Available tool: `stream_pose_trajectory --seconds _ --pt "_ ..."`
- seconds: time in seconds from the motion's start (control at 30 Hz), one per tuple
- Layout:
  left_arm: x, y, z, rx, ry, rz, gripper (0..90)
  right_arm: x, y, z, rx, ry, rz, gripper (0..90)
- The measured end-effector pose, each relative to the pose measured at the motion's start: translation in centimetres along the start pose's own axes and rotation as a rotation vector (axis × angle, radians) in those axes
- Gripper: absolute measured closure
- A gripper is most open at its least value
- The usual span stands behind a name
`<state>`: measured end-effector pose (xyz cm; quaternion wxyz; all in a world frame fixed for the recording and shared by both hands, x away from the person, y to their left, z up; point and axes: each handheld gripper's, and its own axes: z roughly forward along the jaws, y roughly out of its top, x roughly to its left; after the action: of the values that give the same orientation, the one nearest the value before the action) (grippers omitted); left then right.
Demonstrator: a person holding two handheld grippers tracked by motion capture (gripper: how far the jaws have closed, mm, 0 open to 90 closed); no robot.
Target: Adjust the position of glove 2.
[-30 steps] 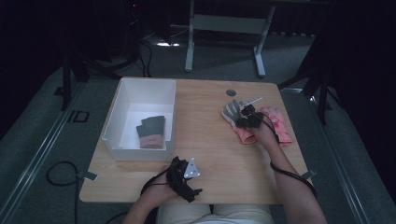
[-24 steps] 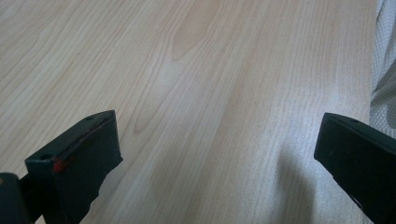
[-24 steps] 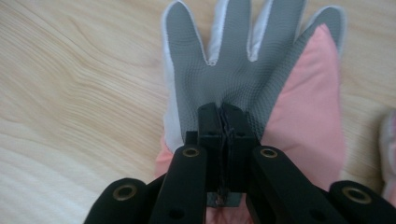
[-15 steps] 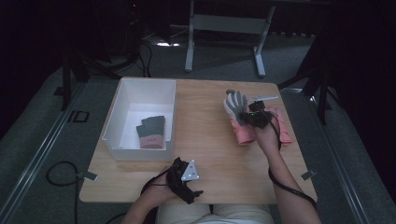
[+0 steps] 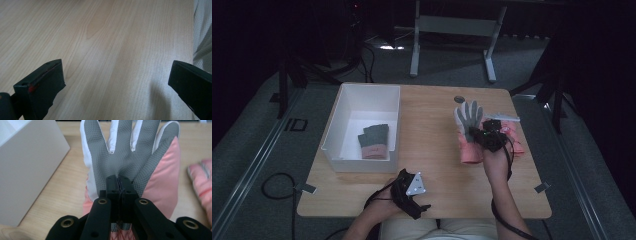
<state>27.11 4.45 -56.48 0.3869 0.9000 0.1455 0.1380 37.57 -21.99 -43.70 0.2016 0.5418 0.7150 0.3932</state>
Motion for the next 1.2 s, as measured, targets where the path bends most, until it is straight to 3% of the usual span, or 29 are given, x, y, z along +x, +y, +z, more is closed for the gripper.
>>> stream_pose_trajectory --seconds 0.17,0.33,0.53,0.8,1.03,1.2 --pt "0.0 0.0 0.0 -0.003 -0.005 -0.006 0.0 0.3 -2.1 1.3 0.044 -0.004 0.041 87.9" --pt "-0.1 -0.1 0.2 -0.002 -0.017 0.001 0.0 1.0 -3.6 3.1 0.104 -0.016 0.030 87.9" --pt "-0.2 -0.1 0.3 0.008 -0.026 -0.004 0.0 1.1 -4.8 5.5 0.159 -0.033 0.050 87.8" --pt "-0.2 -0.3 0.2 0.009 -0.032 0.000 0.0 1.5 -5.6 7.9 0.203 -0.049 0.015 86.5" --pt "-0.2 -0.2 0.1 -0.001 -0.040 -0.015 0.0 1.7 -5.6 8.4 0.217 -0.050 -0.003 80.3" --pt "-0.2 -0.2 0.1 -0.001 -0.038 -0.014 0.0 1.9 -4.2 6.9 0.180 -0.019 -0.028 72.1"
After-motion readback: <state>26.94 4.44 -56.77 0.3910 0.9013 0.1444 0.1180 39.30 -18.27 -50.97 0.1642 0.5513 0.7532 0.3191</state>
